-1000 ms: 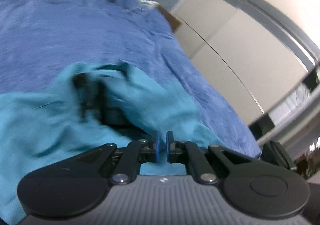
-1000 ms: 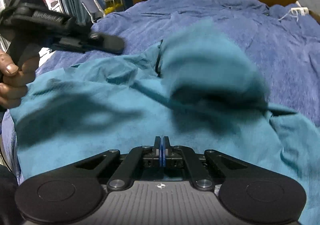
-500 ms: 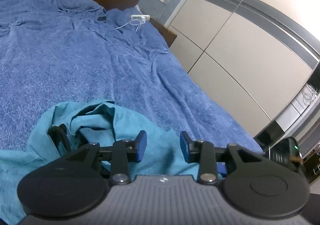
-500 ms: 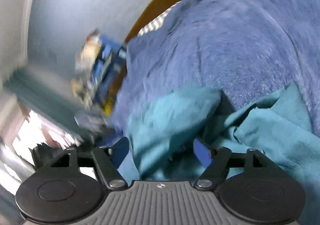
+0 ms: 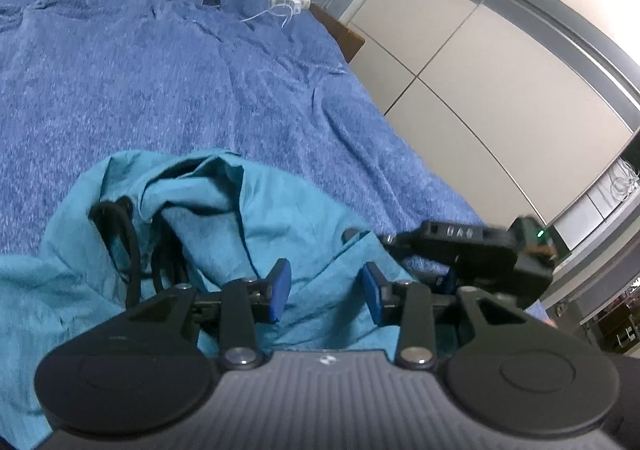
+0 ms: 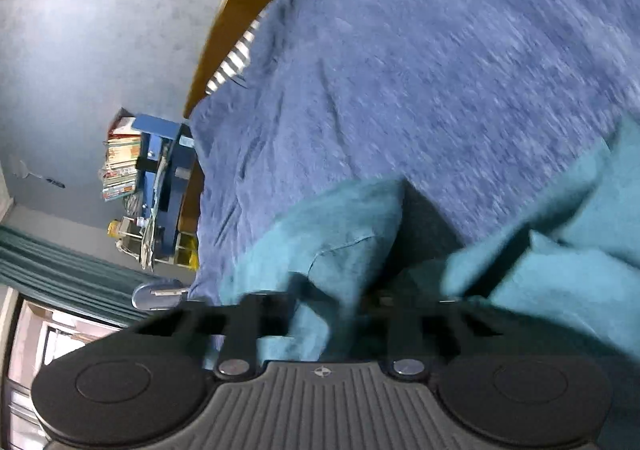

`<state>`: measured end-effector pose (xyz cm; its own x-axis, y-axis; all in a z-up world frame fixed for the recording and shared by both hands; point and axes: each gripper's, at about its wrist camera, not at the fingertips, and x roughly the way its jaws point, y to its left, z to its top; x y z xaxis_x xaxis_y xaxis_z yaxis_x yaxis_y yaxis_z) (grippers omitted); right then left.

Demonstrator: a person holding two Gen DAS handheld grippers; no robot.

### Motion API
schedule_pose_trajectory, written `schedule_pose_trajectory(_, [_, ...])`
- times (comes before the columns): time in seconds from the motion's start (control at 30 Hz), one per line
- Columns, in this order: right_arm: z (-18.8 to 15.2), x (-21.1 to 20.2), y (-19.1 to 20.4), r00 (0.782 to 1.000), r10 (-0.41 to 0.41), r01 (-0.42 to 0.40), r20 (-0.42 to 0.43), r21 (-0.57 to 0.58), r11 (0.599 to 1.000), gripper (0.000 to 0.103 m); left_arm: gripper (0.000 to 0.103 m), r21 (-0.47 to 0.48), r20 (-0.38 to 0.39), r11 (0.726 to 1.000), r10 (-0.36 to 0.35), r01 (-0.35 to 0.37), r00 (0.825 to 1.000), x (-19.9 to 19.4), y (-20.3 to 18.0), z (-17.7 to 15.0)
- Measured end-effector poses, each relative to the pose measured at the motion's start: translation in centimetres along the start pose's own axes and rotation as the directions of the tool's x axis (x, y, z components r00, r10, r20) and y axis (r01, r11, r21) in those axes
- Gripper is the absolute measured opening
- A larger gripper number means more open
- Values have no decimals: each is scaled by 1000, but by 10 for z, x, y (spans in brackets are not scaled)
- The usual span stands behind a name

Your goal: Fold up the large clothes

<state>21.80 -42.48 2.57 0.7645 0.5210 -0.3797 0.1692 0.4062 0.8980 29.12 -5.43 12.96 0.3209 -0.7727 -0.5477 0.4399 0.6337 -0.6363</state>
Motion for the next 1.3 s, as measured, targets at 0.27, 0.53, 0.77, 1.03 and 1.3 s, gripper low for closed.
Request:
schedule_pose_trajectory(0.27, [-26,-26,113,994,112,-107,-13,-413,904,5,35,-50,-7,998,-30,29,1000,-18,-4,-18])
schedule_pose_trajectory(0.53, [-103,-51,197,977,15,-180,-214,-780,599,5,35,-61,-37,996,-67,64,997,-87,-4,-69])
schedule_pose_trajectory(0.77, [-178,-86,185,946,-207,-163,-248,-920,357,5,35,-117,-3,993,15,-15,1000,-173,31,-112])
schedule_pose_trajectory(1.03, [-257,-120,155,898,-413,-172,-152,-985,-11,5,39,-218,163,975,71,-35,984,-236,57,-95])
schedule_pose_trajectory(1.3, [-260,-136,136,894,-446,-98,-49,-991,-89,5,54,-206,225,978,81,-34,971,-242,44,-69])
